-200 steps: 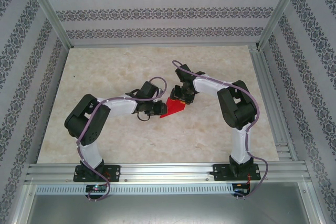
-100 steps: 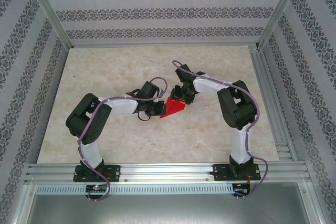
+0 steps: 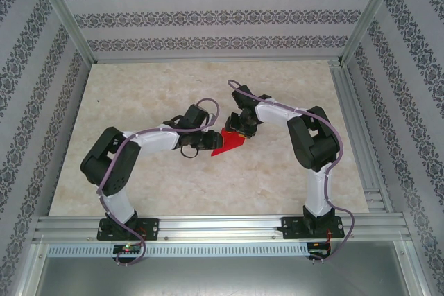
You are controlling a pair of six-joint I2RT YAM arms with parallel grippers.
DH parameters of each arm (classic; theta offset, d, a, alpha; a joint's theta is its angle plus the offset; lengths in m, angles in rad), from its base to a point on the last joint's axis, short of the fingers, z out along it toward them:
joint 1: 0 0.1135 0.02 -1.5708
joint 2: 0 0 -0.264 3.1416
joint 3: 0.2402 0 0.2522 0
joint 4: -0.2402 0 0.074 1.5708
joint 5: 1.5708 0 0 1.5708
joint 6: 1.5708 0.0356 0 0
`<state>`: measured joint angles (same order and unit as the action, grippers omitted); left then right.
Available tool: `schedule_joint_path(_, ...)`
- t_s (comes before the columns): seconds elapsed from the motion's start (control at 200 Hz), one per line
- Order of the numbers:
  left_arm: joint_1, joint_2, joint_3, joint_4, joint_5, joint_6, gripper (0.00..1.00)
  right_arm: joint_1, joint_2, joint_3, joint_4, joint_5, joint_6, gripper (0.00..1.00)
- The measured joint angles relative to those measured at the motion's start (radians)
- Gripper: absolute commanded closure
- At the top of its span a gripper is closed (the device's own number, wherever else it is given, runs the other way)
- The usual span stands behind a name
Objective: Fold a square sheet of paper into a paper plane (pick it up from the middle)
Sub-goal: Fourth fold the wing at the center of the table.
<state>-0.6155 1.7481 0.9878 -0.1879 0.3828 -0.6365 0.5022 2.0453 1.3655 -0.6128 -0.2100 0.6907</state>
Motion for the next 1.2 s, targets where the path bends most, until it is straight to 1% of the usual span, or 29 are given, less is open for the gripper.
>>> schedule_joint_path(0.2,0.000,-0.005,0.002,0.041,0.030,-0.004,0.72,0.000,0.001,0.000,0.000,0.000,0.000,0.48)
schedule_joint_path(0.34,0.000,0.035,0.021,0.045,0.050,-0.005,0.75,0.000,0.001,0.000,0.000,0.000,0.000,0.48)
schedule_joint_path(0.659,0.000,0.099,0.038,0.043,0.049,-0.004,0.84,0.000,0.001,0.000,0.000,0.001,0.002,0.49)
schedule_joint_path(1.004,0.000,0.109,0.041,0.040,0.043,-0.004,0.86,0.000,0.002,-0.002,-0.001,0.007,0.018,0.50)
schedule_joint_path(1.199,0.000,0.109,0.041,0.034,0.022,-0.003,0.87,0.000,0.002,-0.002,0.000,0.007,0.018,0.46)
